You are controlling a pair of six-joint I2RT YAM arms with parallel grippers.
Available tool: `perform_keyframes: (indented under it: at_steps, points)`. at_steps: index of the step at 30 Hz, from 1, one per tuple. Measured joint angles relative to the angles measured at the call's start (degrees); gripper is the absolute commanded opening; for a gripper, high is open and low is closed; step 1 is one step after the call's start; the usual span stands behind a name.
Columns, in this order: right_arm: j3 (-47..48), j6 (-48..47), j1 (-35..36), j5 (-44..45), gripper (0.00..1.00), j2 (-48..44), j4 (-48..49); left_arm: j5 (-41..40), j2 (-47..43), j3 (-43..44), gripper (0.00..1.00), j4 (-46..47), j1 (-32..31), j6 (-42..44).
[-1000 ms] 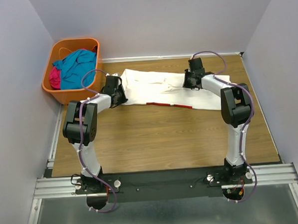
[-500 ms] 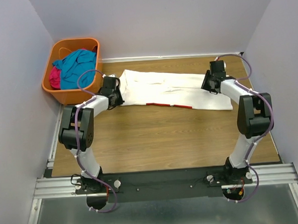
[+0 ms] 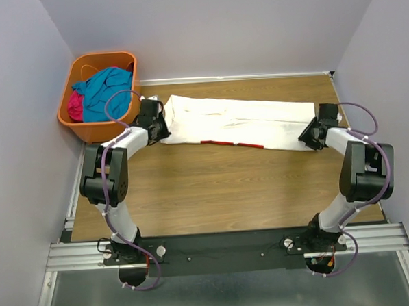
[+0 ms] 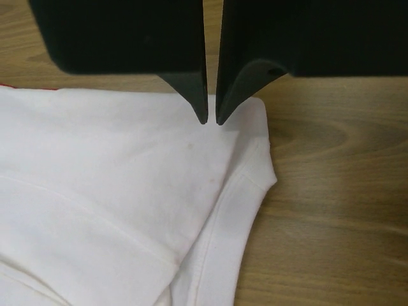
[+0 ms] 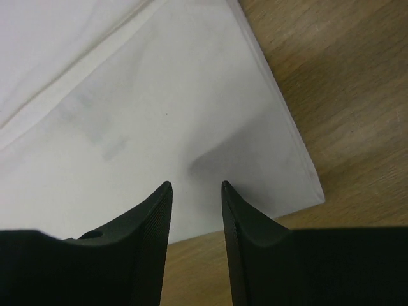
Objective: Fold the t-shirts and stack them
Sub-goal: Fold the tshirt
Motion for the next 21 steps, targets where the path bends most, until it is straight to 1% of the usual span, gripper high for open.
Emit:
perform_keyframes:
  at_steps: [3, 4, 7, 11, 15, 17, 20, 21]
  points:
    - [-2.43, 2.34, -3.06, -3.1, 0.42, -2.1, 2.49, 1.25, 1.09, 2.27, 0.15, 0.39, 0.0, -0.61]
    - [-3.04, 2.97, -3.89, -3.74, 0.42, -2.4, 3.21, 1.6, 2.21, 3.48, 0.13, 0.5, 0.0, -0.79]
    - [-5.75, 5.38, -8.09, -5.68, 0.42, -2.69, 6.08, 2.14, 5.09, 5.49, 0.11, 0.9, 0.0, -1.29]
    - [-9.18, 8.94, -12.68, -9.01, 0.41, -3.37, 10.21, 2.38, 7.54, 5.57, 0.11, -0.33, 0.15, -1.7]
    - [-10.99, 10.8, -14.71, -9.53, 0.42, -4.42, 11.93, 2.51, 7.82, 5.57, 0.11, -0.9, 0.37, -1.95]
    - [-11.08, 10.75, -14.93, -9.44, 0.43, -4.94, 11.45, 2.54, 7.82, 5.57, 0.13, -1.01, 0.5, -1.99]
    - [-11.08, 10.14, -14.99, -8.55, 0.45, -6.54, 9.53, 2.47, 7.65, 5.57, 0.2, -1.22, 0.76, -1.97]
    - [-11.08, 9.97, -14.82, -8.35, 0.46, -7.21, 8.98, 2.34, 7.5, 5.57, 0.26, -1.46, 0.87, -1.9]
